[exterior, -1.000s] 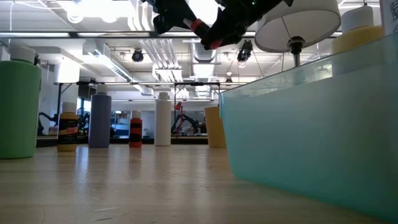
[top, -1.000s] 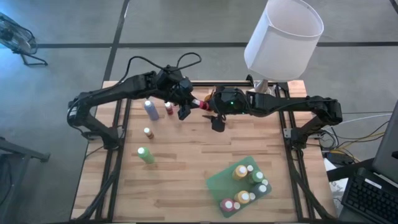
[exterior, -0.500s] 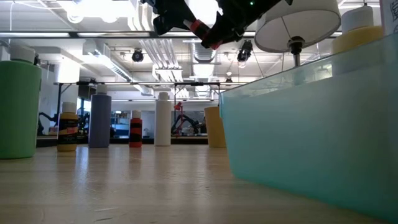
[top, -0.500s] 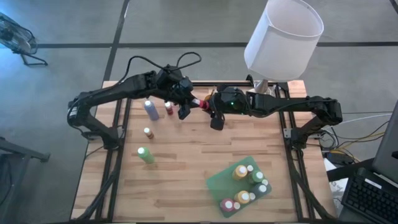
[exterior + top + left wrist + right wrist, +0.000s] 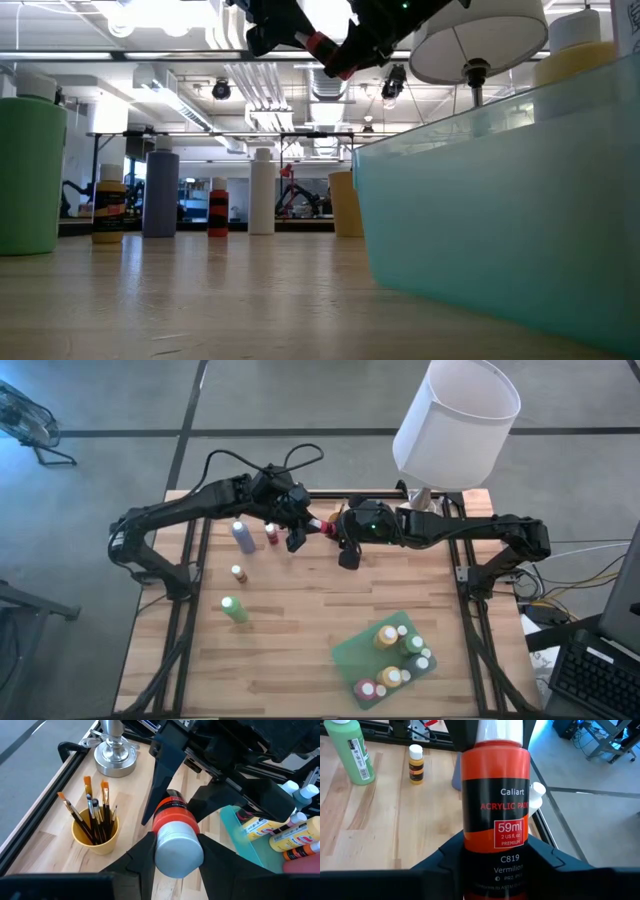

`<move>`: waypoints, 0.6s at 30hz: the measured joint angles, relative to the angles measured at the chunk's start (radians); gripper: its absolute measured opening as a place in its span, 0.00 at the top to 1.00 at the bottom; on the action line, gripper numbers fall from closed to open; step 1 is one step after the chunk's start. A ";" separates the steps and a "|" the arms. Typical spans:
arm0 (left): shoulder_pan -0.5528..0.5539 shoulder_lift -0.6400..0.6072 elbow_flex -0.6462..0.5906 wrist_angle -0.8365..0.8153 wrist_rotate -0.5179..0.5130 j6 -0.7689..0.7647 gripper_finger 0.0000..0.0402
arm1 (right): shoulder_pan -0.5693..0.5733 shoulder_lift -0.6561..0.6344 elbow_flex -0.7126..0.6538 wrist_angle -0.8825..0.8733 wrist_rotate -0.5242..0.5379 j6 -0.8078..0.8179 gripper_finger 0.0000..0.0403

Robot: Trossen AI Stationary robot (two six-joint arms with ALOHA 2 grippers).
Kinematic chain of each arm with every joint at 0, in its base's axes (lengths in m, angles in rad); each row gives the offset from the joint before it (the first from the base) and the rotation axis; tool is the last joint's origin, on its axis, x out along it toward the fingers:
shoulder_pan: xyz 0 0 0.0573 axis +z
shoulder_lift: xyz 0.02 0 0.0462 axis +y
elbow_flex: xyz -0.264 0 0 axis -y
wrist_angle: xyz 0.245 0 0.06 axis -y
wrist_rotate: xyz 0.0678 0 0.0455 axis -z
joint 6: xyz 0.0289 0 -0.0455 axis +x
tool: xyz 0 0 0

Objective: Pick & Place Paint Supplies
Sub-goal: Put the red paint bottle into the green bin

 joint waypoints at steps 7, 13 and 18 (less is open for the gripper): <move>0.000 0.000 0.000 0.000 0.002 0.000 0.68 | 0.000 0.000 0.000 0.000 0.000 0.000 0.69; -0.001 0.000 0.000 -0.002 0.003 -0.003 0.68 | -0.001 0.000 0.000 -0.001 -0.022 -0.001 0.66; -0.002 0.000 -0.001 -0.002 0.011 -0.001 0.68 | 0.000 -0.001 0.000 -0.001 -0.026 0.002 0.54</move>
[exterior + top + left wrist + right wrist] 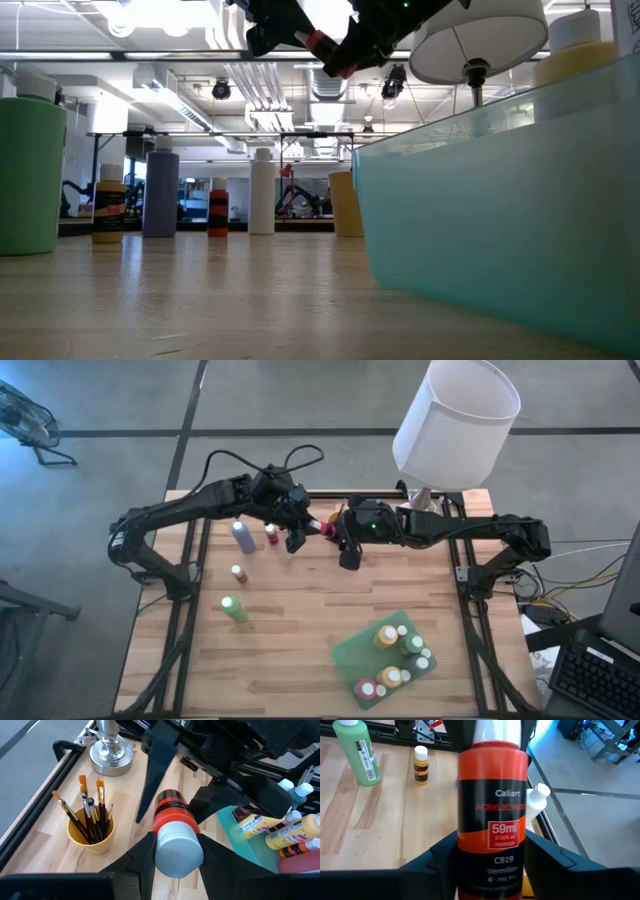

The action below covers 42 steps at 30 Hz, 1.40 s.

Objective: Pick & Place Paint Supplies
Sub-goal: Put the red paint bottle into the green bin

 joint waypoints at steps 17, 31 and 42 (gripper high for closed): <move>0.000 0.000 -0.001 0.002 -0.007 0.000 0.67 | 0.000 0.000 0.000 0.001 -0.001 -0.001 0.57; 0.000 0.000 -0.001 0.002 -0.009 0.000 0.67 | 0.000 0.000 0.000 0.000 -0.003 -0.004 0.68; 0.000 0.000 -0.001 0.002 -0.009 0.001 0.67 | 0.000 0.000 0.000 0.000 -0.003 -0.004 0.70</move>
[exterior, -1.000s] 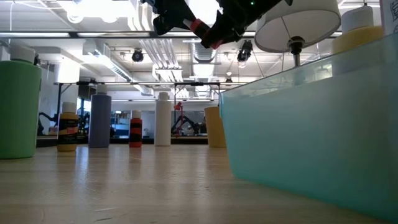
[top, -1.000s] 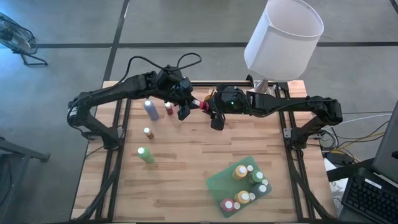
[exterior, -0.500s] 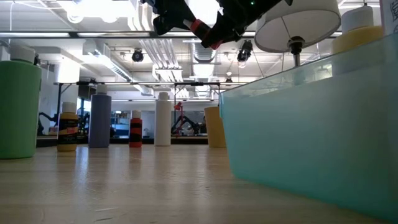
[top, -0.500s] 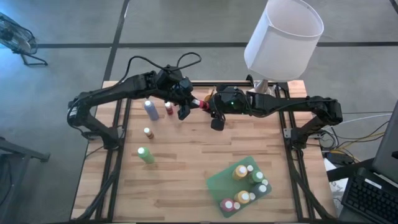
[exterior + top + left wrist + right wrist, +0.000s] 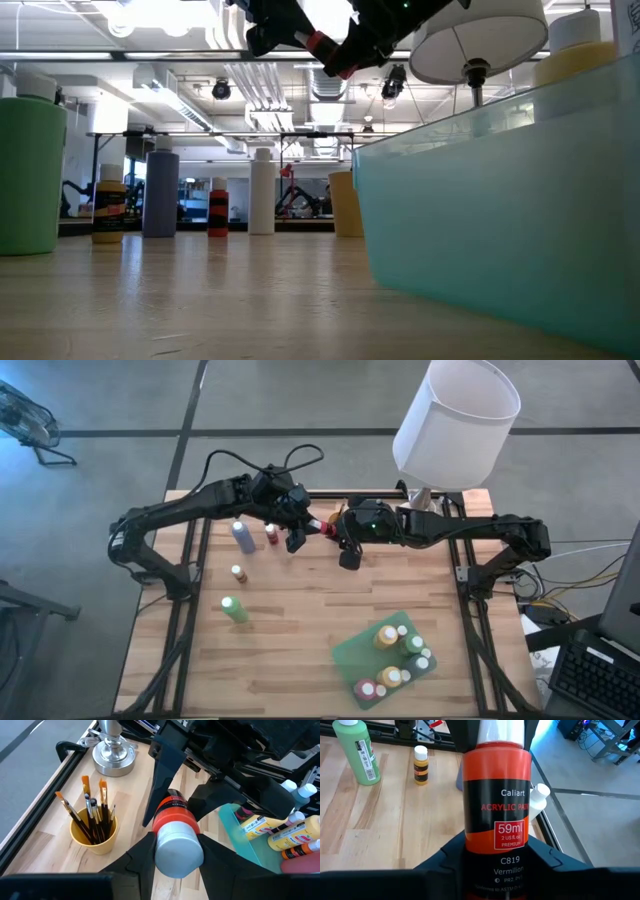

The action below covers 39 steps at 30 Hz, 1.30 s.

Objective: Pick & Place Paint Supplies
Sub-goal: Put the red paint bottle into the green bin

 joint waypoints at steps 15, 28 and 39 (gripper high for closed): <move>-0.001 -0.001 0.010 -0.006 -0.073 0.006 0.36 | -0.001 -0.001 0.000 -0.001 0.011 0.000 0.71; -0.002 -0.074 -0.041 -0.119 -0.243 0.053 0.29 | 0.005 -0.136 -0.039 -0.112 0.001 0.014 0.68; -0.005 -0.171 -0.502 0.599 -0.184 0.025 0.31 | 0.006 -0.351 -0.390 0.327 -0.190 0.136 0.69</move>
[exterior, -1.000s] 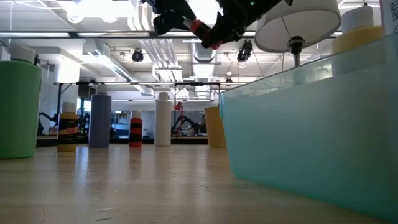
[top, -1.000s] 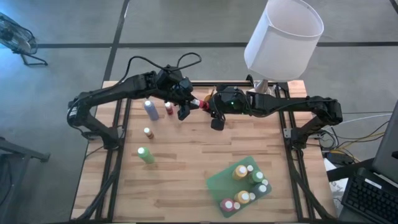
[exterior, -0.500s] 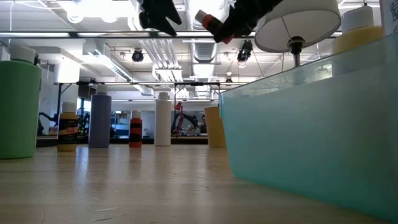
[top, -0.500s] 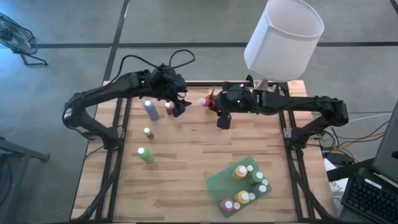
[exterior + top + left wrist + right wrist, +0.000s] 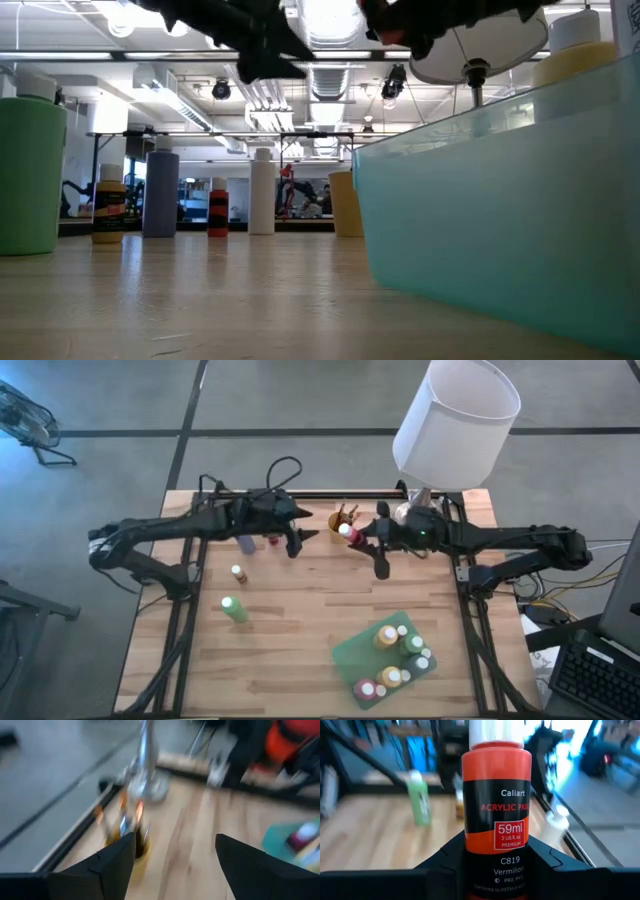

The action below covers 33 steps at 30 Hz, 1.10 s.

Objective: Pick & Place Paint Supplies
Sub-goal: Put the red paint bottle into the green bin

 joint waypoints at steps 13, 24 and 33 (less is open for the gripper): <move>-0.040 0.046 -0.255 0.855 0.140 0.022 0.31 | 0.000 0.018 -0.229 0.542 -0.046 0.023 0.70; -0.071 0.134 -0.181 0.872 0.136 0.034 0.31 | 0.000 0.083 -0.196 0.578 -0.046 0.018 0.68; -0.077 0.140 -0.143 0.872 0.136 0.035 0.31 | 0.000 0.086 -0.189 0.580 -0.046 0.019 0.67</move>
